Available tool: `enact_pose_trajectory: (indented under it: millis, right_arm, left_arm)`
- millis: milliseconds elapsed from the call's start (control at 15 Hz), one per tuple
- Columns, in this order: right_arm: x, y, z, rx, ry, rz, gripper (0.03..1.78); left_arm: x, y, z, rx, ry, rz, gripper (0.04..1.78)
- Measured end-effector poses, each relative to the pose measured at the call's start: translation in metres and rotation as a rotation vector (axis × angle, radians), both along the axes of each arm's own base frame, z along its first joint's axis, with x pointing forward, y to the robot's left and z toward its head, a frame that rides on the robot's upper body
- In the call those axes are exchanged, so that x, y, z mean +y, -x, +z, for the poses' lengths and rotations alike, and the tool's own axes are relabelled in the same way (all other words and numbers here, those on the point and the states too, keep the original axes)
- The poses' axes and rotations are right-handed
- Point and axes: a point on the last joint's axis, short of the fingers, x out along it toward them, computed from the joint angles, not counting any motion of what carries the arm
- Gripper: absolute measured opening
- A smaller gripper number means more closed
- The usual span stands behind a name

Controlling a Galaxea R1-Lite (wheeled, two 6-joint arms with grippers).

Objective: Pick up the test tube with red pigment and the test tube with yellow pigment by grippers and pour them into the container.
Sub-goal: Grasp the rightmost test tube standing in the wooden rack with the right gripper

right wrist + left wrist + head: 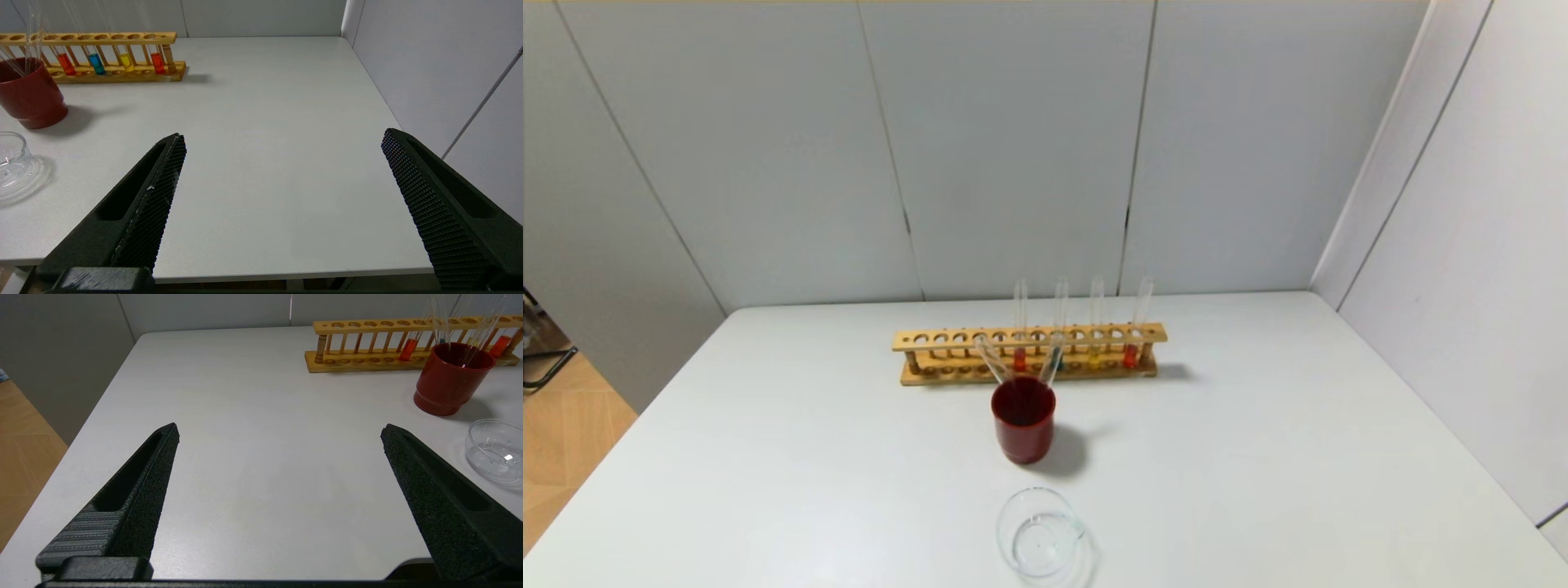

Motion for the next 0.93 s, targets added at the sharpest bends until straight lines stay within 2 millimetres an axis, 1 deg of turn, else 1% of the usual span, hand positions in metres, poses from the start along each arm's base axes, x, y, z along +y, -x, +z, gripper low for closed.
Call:
enact_pose_trajectory:
  millis: [200,267,333,533,733,933]
  right_arm:
    - [0.000,0.000,0.001,-0.006,0.003,0.002,1.75]
    - [0.000,0.002,0.006,-0.020,0.000,0.010,1.75]
    - [0.001,0.005,0.014,-0.046,-0.004,0.028,1.75]
    - [0.003,0.019,0.051,-0.156,-0.005,0.116,1.75]
    - [0.003,0.032,0.091,-0.214,-0.001,0.141,1.75]
    - [0.002,0.031,0.133,-0.230,-0.004,0.175,1.75]
  left_arm:
    - [0.000,0.000,0.000,0.000,0.000,0.000,1.75]
    - [0.000,0.000,0.000,0.000,0.000,0.000,1.75]
    - [0.000,0.000,0.000,0.000,0.000,0.000,1.75]
    - [0.000,0.000,0.000,0.000,0.000,0.000,1.75]
    - [0.000,0.000,0.000,0.000,0.000,0.000,1.75]
    - [0.000,0.000,0.000,0.000,0.000,0.000,1.75]
